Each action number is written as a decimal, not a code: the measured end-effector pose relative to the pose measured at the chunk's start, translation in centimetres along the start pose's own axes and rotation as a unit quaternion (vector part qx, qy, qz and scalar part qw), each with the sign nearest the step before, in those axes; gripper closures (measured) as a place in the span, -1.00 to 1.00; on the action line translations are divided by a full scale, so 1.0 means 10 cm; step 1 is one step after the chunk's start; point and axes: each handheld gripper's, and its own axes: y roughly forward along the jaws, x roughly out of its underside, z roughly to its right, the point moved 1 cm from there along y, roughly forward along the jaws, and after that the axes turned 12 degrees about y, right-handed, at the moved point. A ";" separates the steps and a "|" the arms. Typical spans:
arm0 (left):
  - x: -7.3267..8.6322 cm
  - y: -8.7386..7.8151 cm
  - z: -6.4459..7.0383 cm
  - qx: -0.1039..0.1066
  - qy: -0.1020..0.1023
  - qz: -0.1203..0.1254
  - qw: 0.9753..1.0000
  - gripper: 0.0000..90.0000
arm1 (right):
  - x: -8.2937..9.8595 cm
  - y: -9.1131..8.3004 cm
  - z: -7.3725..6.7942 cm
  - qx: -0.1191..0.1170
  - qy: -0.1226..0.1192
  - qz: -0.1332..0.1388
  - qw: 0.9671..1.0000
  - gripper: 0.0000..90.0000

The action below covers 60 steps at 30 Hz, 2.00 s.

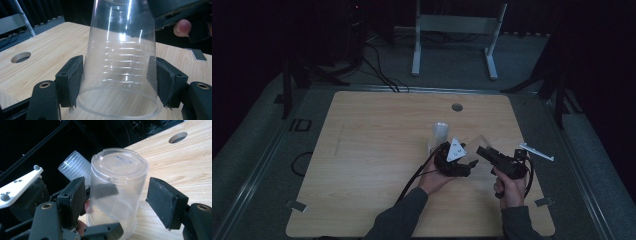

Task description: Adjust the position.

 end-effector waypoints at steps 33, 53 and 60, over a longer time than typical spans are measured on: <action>0.01 -0.19 -0.10 0.027 0.021 -0.015 0.999 -0.31 | -0.06 -0.15 0.05 0.051 -0.080 -0.049 0.994 -0.23; -0.03 -0.27 -0.15 0.052 0.048 -0.032 0.997 -0.31 | -0.09 -0.17 0.00 0.076 -0.122 -0.068 0.987 -0.19; -0.04 -0.28 -0.18 0.053 0.050 -0.033 0.997 -0.31 | -0.10 -0.19 -0.02 0.085 -0.137 -0.074 0.984 -0.19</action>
